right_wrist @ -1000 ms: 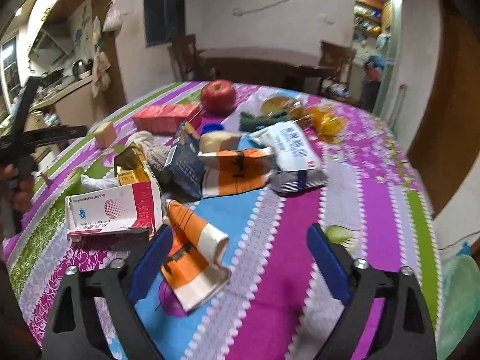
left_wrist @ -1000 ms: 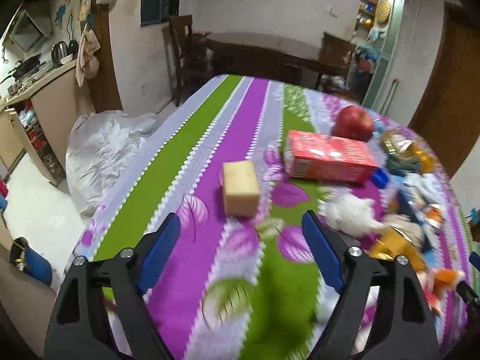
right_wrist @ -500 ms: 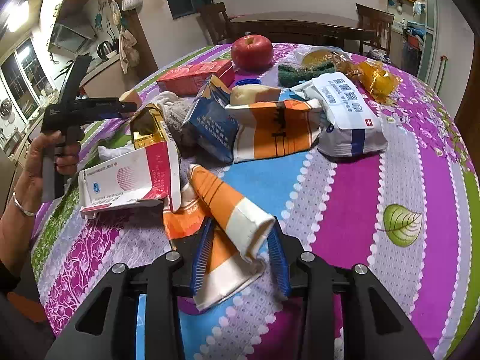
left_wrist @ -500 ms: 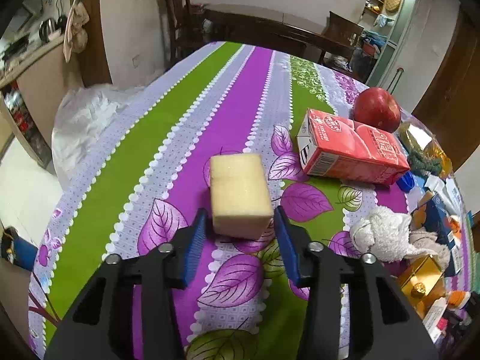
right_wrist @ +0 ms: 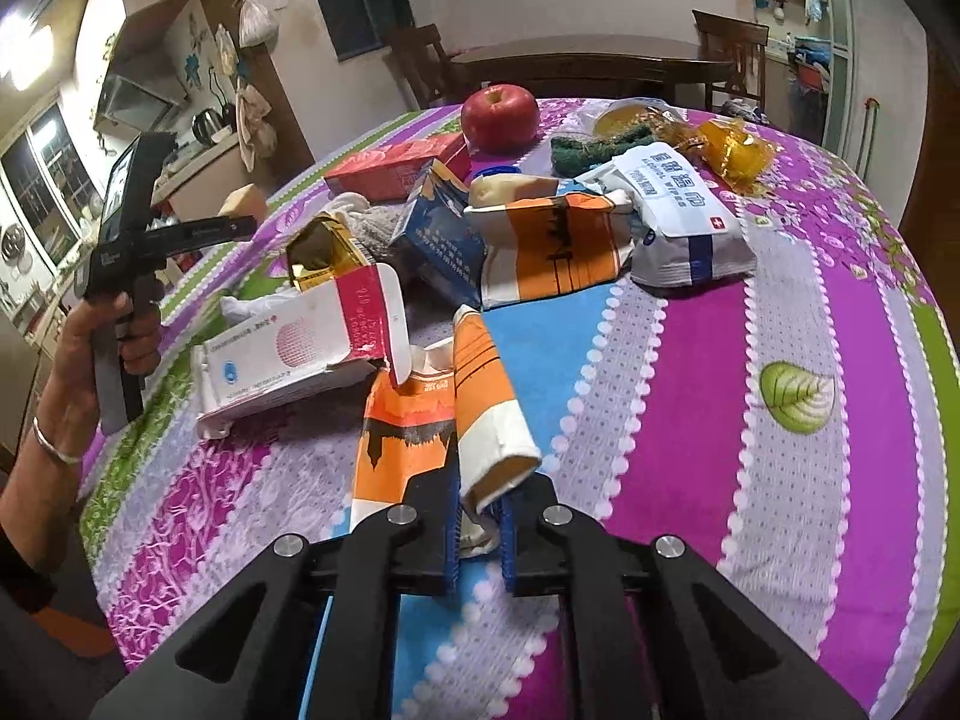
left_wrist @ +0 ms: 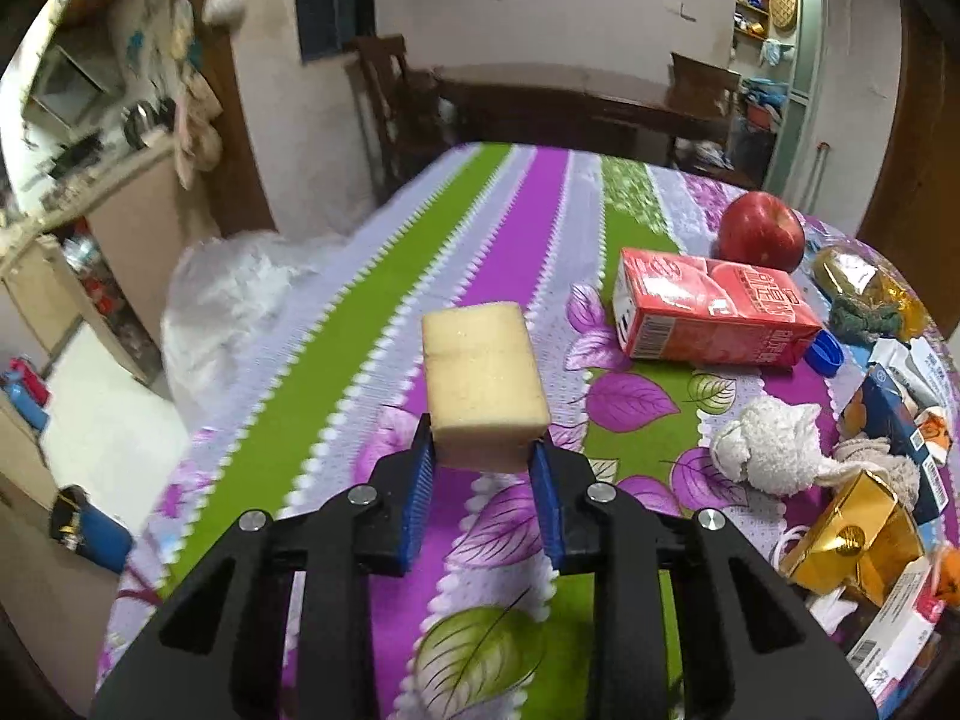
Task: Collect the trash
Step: 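Grasp the yellow sponge with the left tool while the right tool grasps the orange-white wrapper, then carry the sponge and wrapper in both tools over the green bin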
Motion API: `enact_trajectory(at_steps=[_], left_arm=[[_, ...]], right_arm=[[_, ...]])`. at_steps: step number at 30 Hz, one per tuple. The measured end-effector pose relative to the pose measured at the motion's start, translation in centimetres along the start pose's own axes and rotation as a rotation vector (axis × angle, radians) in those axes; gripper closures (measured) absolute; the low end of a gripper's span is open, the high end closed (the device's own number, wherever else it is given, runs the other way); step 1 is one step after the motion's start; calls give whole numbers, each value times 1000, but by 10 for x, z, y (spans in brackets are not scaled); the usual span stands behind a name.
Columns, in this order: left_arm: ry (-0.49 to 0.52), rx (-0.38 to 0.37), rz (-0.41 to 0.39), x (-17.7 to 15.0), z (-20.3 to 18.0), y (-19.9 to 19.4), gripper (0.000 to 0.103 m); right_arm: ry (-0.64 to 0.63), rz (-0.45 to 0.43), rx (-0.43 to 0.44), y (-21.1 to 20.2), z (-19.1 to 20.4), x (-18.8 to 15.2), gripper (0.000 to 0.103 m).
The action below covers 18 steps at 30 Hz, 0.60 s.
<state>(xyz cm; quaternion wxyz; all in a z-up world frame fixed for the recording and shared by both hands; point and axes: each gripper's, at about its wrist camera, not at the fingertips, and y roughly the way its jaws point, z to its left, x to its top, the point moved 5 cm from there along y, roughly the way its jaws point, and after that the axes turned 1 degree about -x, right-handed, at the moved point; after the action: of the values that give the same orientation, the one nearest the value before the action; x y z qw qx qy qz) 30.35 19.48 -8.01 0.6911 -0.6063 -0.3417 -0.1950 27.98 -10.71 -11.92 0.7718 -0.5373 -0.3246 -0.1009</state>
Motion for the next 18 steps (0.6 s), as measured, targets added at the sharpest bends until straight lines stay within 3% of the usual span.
enact_trajectory(at_steps=[8,18], left_arm=[[43,112,-92,-13,3,-36,75],[70,172,-162,-22,4,-64,75]], right_arm=[[37,-20,14,-22,5,-18,92],[26,-112,-52,-65,10,-22,92]])
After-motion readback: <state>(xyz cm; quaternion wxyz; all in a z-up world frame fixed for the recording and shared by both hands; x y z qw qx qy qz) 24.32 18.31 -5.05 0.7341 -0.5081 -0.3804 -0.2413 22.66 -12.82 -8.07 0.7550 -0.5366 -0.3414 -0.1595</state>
